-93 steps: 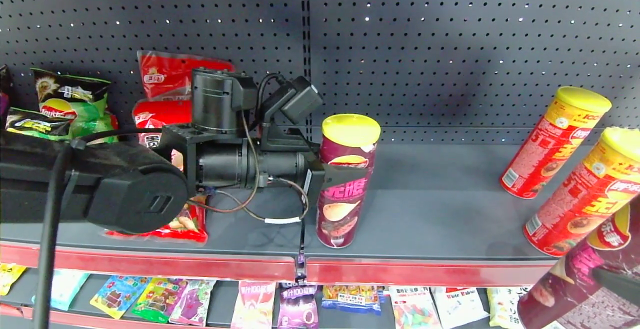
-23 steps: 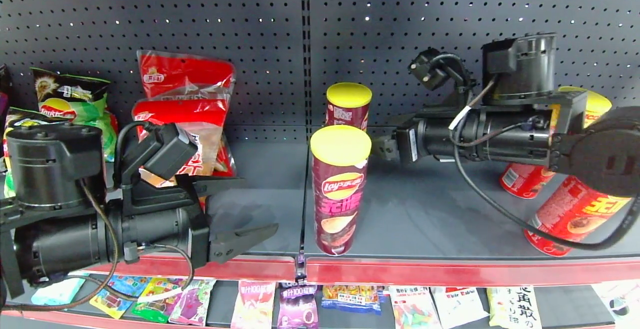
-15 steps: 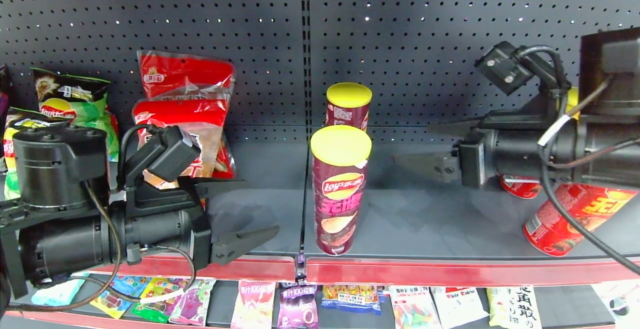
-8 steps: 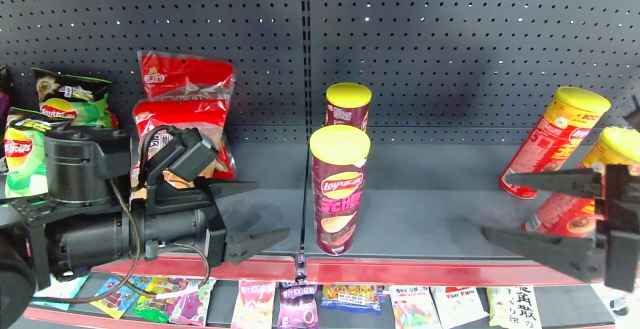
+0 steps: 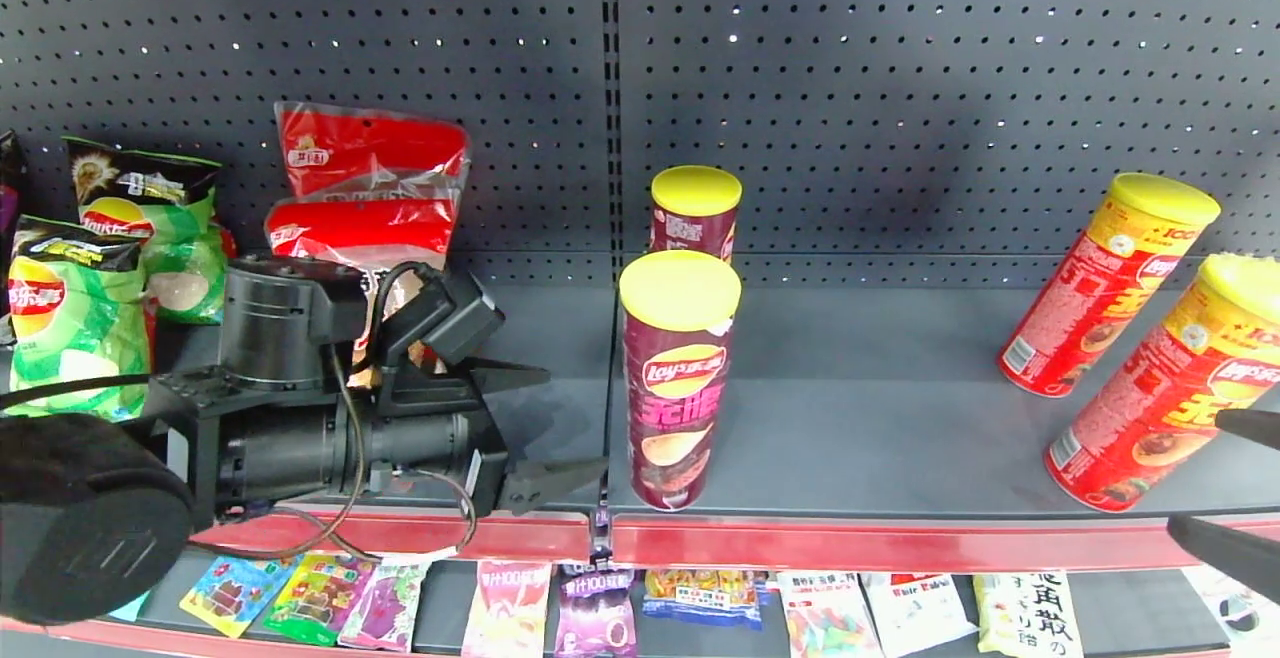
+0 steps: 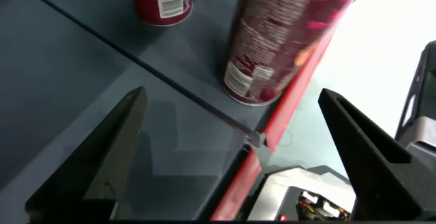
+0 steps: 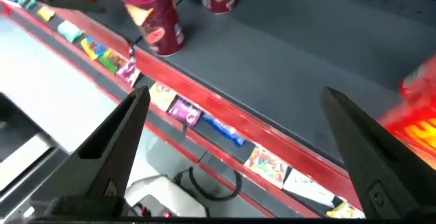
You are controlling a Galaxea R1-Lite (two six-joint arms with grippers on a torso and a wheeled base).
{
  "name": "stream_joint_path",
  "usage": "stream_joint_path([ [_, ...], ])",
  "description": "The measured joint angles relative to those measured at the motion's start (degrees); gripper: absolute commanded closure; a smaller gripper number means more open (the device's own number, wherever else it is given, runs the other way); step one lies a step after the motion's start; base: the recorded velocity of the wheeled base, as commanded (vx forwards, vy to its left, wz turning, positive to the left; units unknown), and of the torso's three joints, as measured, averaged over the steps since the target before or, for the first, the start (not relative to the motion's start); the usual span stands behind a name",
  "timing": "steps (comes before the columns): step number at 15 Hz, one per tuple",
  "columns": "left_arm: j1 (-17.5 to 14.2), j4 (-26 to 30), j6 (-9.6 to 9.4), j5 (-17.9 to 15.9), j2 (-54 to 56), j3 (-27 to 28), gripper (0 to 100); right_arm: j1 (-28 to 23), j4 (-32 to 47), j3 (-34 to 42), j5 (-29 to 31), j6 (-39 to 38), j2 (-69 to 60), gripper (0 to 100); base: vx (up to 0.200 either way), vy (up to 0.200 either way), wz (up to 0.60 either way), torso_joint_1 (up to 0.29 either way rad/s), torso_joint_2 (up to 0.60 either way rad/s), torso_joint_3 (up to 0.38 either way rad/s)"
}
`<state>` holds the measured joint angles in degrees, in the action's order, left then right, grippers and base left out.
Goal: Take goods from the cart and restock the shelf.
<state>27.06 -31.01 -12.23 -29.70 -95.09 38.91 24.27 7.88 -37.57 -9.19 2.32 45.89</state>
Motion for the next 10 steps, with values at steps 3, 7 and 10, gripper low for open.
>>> stream_joint_path([
  [3, 0.0, 0.0, 0.0, 0.83, -3.12, 2.76, 0, -0.57, -0.02, 0.5, 0.09, -0.07, -1.34, 0, 0.0, 0.0, 0.0, 0.0, 0.0, 0.0],
  [7, 0.16, 0.0, -0.02, 2.13, -6.56, 5.81, 0, -1.82, -0.05, 0.69, 0.05, -0.09, -1.87, 0, 0.0, 0.0, 0.0, 0.0, 0.0, 0.0],
  [10, 0.17, -0.1, 0.0, 2.22, -8.0, 6.95, 0, -2.26, -0.05, 0.72, 0.0, -0.13, -1.93, 0, 0.0, 0.0, 0.0, 0.0, 0.0, 0.0],
])
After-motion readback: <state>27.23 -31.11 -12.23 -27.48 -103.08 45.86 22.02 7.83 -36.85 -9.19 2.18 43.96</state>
